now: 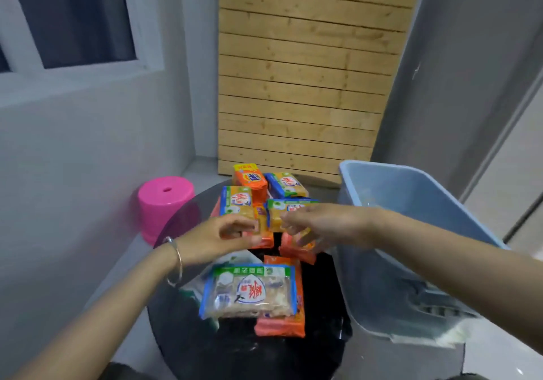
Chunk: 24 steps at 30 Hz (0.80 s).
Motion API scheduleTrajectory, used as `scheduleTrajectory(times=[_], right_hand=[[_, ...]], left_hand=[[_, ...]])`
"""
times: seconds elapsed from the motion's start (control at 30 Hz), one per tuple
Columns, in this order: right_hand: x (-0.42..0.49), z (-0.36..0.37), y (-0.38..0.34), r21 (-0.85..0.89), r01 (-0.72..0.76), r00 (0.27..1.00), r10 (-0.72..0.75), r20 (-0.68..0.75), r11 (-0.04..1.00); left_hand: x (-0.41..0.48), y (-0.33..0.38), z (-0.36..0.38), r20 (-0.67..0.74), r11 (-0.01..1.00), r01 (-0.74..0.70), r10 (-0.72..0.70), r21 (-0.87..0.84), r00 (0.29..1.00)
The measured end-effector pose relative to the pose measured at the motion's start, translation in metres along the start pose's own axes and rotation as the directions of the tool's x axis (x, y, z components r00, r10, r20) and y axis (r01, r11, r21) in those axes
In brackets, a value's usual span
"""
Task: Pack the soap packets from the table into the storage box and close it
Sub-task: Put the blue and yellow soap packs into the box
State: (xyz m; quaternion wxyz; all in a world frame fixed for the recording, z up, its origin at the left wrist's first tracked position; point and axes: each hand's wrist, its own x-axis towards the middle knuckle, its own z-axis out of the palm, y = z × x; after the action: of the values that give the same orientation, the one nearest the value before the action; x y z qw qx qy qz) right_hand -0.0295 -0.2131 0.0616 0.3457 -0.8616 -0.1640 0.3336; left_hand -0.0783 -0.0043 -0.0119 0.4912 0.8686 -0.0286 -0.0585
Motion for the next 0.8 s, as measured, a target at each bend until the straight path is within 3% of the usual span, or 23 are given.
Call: scheduleTrajectory(times=[0.07, 0.13, 0.23, 0.3, 0.4, 0.53, 0.67, 0.77, 0.8], right_hand=[[0.001, 0.017, 0.009, -0.020, -0.062, 0.997, 0.063, 0.039, 0.998], [0.000, 0.028, 0.015, -0.025, -0.093, 0.993, 0.095, 0.064, 0.995], [-0.004, 0.035, 0.020, -0.019, -0.114, 0.988, 0.116, 0.105, 0.993], [-0.005, 0.037, 0.022, 0.000, -0.094, 0.993, 0.094, 0.078, 0.996], [0.001, 0.041, 0.025, 0.234, -0.060, 0.997, 0.070, -0.035, 0.970], [0.020, 0.051, 0.018, 0.654, 0.046, 0.993, 0.033, -0.109, 0.755], [0.050, 0.051, -0.006, 0.757, 0.085, 0.965, 0.134, -0.224, 0.648], [0.076, 0.033, -0.025, 0.785, 0.144, 0.935, 0.177, -0.307, 0.602], [0.085, 0.027, -0.029, 0.773, 0.133, 0.923, 0.206, -0.324, 0.621]], left_hand=[[-0.014, -0.002, 0.007, 0.203, 0.988, -0.030, -0.001, 0.150, 0.979], [-0.023, -0.006, 0.018, 0.290, 0.954, -0.087, 0.000, 0.288, 0.957], [-0.027, -0.009, 0.029, 0.198, 0.828, -0.192, 0.100, 0.527, 0.975], [-0.028, -0.008, 0.031, 0.122, 0.826, -0.182, 0.138, 0.533, 0.983], [-0.027, 0.002, 0.029, -0.030, 0.954, -0.130, 0.143, 0.271, 0.989], [-0.007, 0.019, 0.029, -0.378, 0.995, -0.057, 0.084, 0.080, 0.922], [0.018, 0.029, 0.019, -0.421, 0.992, -0.058, 0.005, -0.113, 0.907], [0.032, 0.022, 0.000, -0.432, 0.883, -0.070, -0.157, -0.464, 0.888], [0.039, 0.014, -0.005, -0.452, 0.865, -0.030, -0.232, -0.501, 0.861]])
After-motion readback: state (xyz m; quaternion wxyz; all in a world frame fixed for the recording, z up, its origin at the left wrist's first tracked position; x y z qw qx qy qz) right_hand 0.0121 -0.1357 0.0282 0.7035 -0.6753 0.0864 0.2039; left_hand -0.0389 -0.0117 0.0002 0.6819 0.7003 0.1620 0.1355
